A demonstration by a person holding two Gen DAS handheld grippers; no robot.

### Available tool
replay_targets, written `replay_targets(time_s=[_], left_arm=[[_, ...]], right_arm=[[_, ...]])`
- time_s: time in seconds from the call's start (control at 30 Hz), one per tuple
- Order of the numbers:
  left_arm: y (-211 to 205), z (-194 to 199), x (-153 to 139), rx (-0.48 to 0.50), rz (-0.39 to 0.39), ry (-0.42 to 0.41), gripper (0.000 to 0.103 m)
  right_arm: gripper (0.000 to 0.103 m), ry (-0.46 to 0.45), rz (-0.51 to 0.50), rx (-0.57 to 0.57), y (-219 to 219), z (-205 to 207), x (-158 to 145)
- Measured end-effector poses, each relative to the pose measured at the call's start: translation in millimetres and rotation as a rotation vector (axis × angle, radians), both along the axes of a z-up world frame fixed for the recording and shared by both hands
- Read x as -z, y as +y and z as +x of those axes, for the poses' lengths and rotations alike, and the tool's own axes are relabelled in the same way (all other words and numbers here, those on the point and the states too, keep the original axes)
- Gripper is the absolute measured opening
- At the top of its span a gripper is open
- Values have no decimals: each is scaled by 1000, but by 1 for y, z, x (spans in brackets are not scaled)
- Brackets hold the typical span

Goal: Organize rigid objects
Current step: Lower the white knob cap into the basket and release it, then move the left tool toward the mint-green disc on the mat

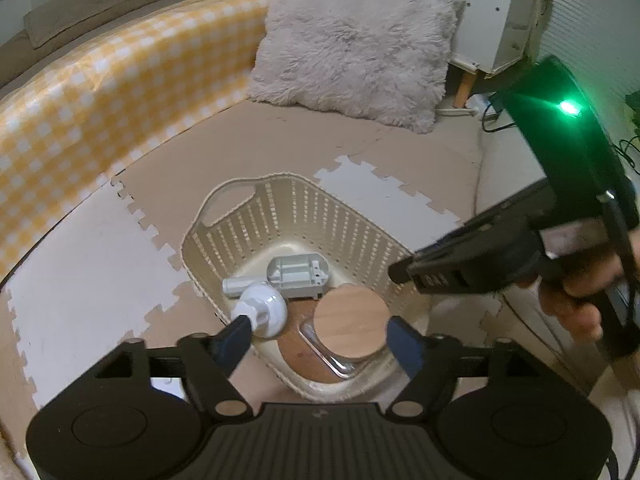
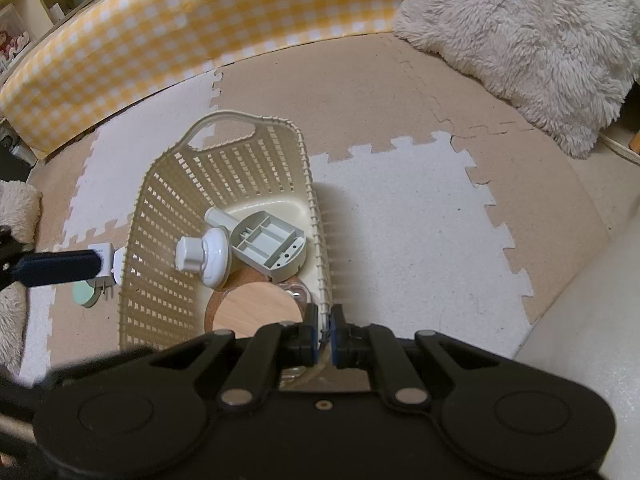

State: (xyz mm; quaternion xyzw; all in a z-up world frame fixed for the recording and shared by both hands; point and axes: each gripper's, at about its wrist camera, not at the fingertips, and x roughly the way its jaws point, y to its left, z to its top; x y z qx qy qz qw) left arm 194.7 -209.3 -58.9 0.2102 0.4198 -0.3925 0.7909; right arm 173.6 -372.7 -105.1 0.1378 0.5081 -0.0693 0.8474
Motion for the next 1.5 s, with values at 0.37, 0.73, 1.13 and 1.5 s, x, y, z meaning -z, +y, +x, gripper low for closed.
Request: replay_targets(time_s=[0.37, 0.73, 1.13, 1.5], left_arm=[[36, -16, 0, -40, -45, 3, 99], [85, -7, 24, -186, -54, -8, 103], [130, 26, 61, -332, -37, 5, 103], [151, 62, 87, -375, 67, -59, 88]], right_arm=[[6, 0, -1, -1, 0, 0, 0], [6, 1, -4, -2, 0, 0, 0], [6, -1, -6, -3, 0, 0, 0], [6, -4, -10, -5, 0, -1, -1]])
